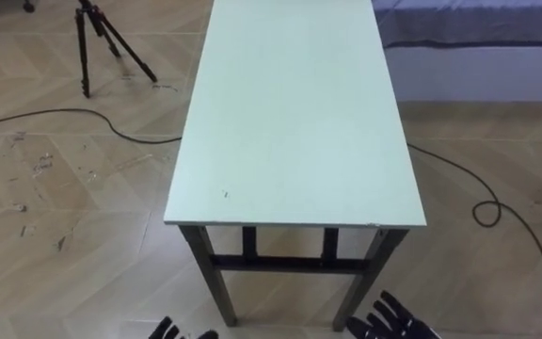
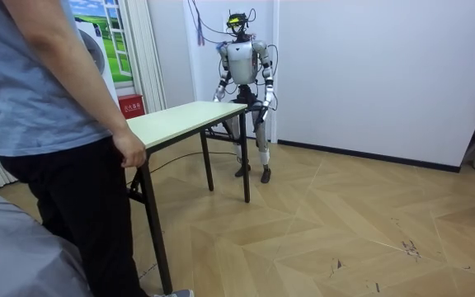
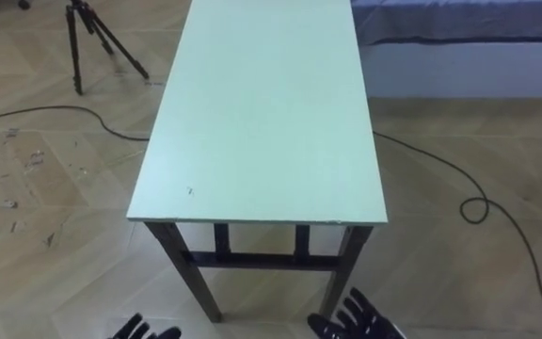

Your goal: Move table with human

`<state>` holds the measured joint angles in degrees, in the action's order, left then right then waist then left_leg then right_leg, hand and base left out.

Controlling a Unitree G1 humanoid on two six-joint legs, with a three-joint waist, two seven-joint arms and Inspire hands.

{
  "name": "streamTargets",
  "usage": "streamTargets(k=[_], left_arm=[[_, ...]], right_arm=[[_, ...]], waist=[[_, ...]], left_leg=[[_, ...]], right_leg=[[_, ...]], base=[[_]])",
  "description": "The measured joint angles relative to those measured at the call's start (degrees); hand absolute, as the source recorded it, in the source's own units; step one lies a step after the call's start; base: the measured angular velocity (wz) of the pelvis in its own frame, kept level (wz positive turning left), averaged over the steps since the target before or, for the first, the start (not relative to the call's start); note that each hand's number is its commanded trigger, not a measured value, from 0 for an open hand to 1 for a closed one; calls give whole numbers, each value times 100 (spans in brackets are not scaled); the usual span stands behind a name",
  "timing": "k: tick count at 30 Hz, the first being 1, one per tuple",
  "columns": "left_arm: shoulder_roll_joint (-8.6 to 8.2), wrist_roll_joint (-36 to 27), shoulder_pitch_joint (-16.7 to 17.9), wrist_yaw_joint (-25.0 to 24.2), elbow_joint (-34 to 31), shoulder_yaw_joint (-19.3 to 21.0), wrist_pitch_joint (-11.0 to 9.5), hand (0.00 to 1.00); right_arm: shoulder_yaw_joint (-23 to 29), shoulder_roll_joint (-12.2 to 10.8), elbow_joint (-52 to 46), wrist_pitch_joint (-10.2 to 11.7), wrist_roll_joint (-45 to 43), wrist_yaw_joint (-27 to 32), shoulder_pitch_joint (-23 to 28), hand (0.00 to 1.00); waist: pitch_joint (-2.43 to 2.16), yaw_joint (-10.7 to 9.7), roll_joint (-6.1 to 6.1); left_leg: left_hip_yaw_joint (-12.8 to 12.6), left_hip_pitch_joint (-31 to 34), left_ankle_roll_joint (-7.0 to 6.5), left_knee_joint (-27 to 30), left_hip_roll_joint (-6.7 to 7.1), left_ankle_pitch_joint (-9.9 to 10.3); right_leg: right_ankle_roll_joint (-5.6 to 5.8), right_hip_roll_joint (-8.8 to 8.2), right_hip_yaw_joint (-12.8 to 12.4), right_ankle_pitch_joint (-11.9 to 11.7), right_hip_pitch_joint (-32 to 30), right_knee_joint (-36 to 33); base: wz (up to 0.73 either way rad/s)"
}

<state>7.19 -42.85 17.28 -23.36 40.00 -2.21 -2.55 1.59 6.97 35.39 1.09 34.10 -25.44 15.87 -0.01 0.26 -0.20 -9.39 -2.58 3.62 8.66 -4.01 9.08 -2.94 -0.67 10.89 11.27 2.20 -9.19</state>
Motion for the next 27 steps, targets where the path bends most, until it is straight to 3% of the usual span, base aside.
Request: streamTargets(k=[9, 16, 19, 23, 27], left_arm=[[9, -340, 70, -118, -991, -408, 11, 0], [132, -703, 160, -95, -1934, -723, 11, 0], [144, -715, 101, -81, -1983, -749, 11, 0], [181, -713, 90, 2, -1983, -744, 18, 0], [181, -724, -81, 54, -2016, -742, 136, 0]], right_arm=[[-425, -56, -659, -74, 213, -253, 97, 0], [-544, -70, -1093, -119, 734, -250, 172, 0], [-641, -52, -1292, -114, 924, -259, 145, 0], [-709, -15, -1293, -118, 1116, -281, 92, 0], [-710, 82, -1331, -131, 1328, -255, -74, 0]], waist=[[46, -11, -65], [49, -47, -74], [23, -92, -39], [28, -149, -35], [81, -151, -9]], left_leg=[[4, -92, -1, 2, -6, 1], [4, -65, -3, 49, 27, 0], [4, -81, -4, 62, 43, -1], [6, -97, -4, 62, 46, -1], [4, -149, -5, 57, 45, 0]], right_leg=[[9, -12, 3, 6, 23, -142], [64, -13, -82, 36, -23, -169], [73, -4, -120, 24, -6, -168], [66, -9, -138, 14, 9, -193], [66, -20, -147, 14, 60, -246]], base=[[0], [2], [-6], [-6], [-4]])
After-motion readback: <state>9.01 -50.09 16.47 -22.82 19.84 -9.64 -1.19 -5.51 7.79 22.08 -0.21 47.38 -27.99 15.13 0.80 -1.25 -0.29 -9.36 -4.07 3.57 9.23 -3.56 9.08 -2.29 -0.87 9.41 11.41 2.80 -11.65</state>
